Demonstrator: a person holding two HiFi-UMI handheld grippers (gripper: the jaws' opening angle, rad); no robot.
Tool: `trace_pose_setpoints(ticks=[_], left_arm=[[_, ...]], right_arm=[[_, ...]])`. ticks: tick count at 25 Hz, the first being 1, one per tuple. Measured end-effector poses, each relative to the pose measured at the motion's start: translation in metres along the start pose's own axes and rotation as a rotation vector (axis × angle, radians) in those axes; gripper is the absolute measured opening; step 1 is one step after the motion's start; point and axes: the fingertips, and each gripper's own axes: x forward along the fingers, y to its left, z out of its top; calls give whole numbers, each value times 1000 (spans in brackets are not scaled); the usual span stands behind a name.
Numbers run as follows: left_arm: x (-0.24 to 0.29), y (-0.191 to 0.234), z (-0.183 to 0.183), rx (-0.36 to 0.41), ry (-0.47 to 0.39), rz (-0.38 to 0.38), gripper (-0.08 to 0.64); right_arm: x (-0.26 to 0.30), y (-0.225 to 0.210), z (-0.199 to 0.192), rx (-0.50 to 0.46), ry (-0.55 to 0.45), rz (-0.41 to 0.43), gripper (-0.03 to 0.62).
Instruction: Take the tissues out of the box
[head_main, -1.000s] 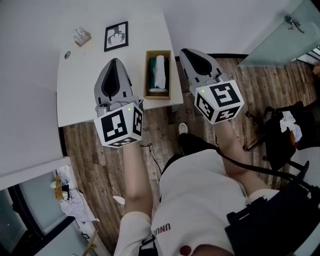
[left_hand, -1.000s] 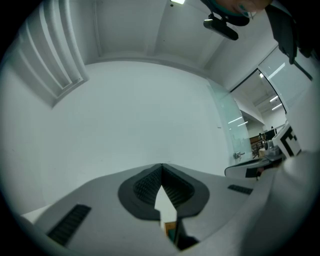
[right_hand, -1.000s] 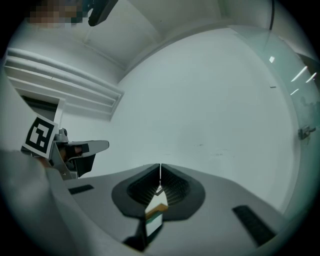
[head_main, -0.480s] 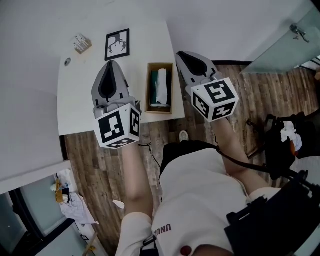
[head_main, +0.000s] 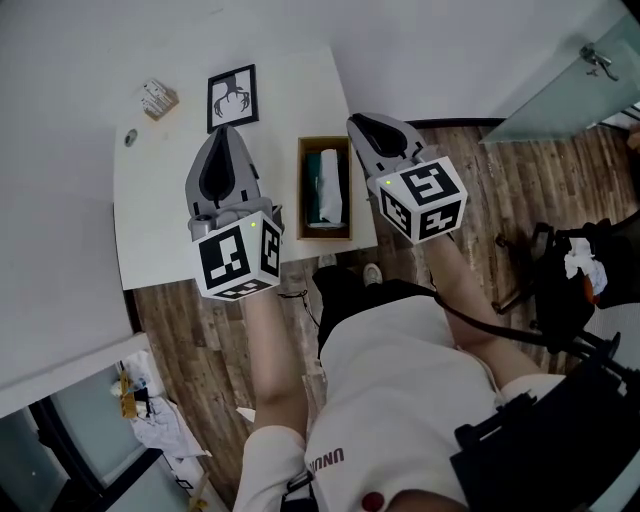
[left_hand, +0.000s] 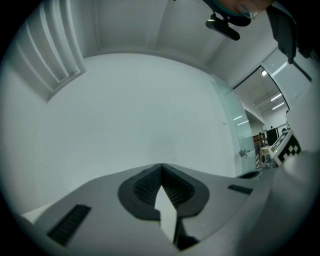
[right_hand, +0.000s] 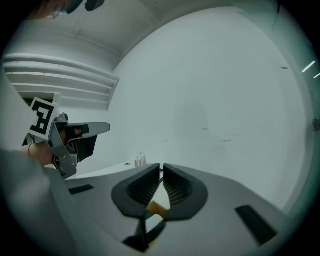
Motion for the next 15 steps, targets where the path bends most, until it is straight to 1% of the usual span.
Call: trace_pose_setpoints(ticks=[7, 15], left_arm=[[33, 5, -11, -20, 18, -90, 12], [59, 8, -30, -32, 46, -190, 12]], right_arm=[[22, 0, -12, 14, 56, -43, 21], [43, -5, -34, 61, 112, -115, 23]])
